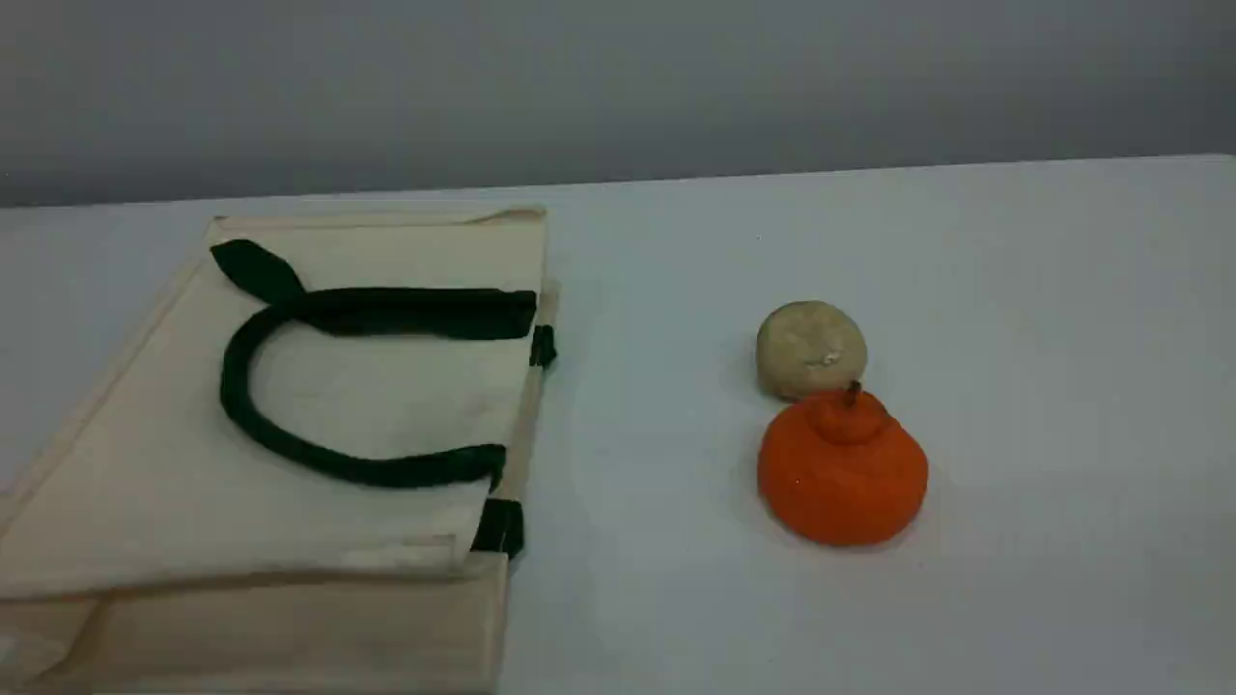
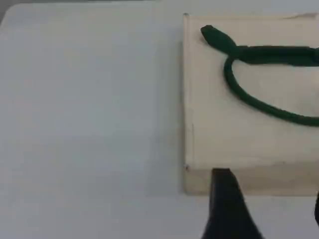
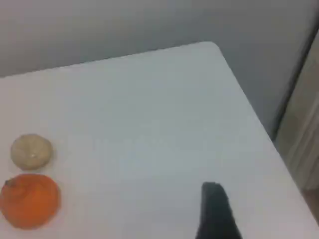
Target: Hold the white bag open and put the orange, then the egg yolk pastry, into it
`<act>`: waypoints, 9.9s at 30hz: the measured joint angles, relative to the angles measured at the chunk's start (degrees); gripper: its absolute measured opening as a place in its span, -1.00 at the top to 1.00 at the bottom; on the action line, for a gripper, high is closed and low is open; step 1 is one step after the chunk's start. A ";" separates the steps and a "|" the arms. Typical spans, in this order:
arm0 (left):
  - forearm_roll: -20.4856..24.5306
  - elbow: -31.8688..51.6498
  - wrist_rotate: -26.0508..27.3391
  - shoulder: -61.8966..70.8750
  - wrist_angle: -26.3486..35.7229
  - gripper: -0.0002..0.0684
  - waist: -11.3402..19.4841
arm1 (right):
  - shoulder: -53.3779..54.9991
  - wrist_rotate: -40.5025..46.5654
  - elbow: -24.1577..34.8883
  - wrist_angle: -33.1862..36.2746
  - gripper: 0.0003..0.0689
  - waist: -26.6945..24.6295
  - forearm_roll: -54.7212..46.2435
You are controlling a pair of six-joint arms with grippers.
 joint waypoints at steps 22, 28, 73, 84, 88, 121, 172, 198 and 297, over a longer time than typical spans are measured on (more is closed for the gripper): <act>0.00 0.00 0.00 0.00 0.00 -0.10 0.00 | 0.00 0.00 0.00 0.00 -0.18 0.00 0.00; 0.00 0.00 0.00 0.00 0.00 -0.10 0.00 | 0.00 0.00 0.00 0.00 -0.18 0.00 0.00; 1.80 -11.93 -7.08 48.31 -23.74 -0.10 -4.13 | 31.42 -9.84 -3.83 -23.00 -0.18 0.00 19.32; 1.43 -18.19 -12.33 75.82 -33.74 -0.10 -4.13 | 54.48 -24.32 -3.83 -34.93 -0.18 0.00 37.37; 1.44 -22.03 -11.85 85.04 -34.17 -0.10 -4.13 | 62.52 -29.89 -3.83 -39.16 -0.18 0.06 44.32; -16.54 -35.96 6.54 116.69 -37.08 -0.10 -4.13 | 72.96 -53.07 -4.02 -44.28 -0.18 0.06 67.55; -43.07 -42.24 28.64 86.63 -12.38 0.79 -4.20 | 76.62 -76.04 -3.96 -40.79 -0.18 8.93 87.84; -41.37 -45.64 26.64 78.68 -8.63 0.79 -7.39 | 101.47 -98.86 -9.20 -37.17 -0.18 17.12 104.41; -46.55 -49.62 29.10 82.02 -5.06 0.79 -9.92 | 87.46 -89.29 -15.87 -35.92 0.89 36.61 103.55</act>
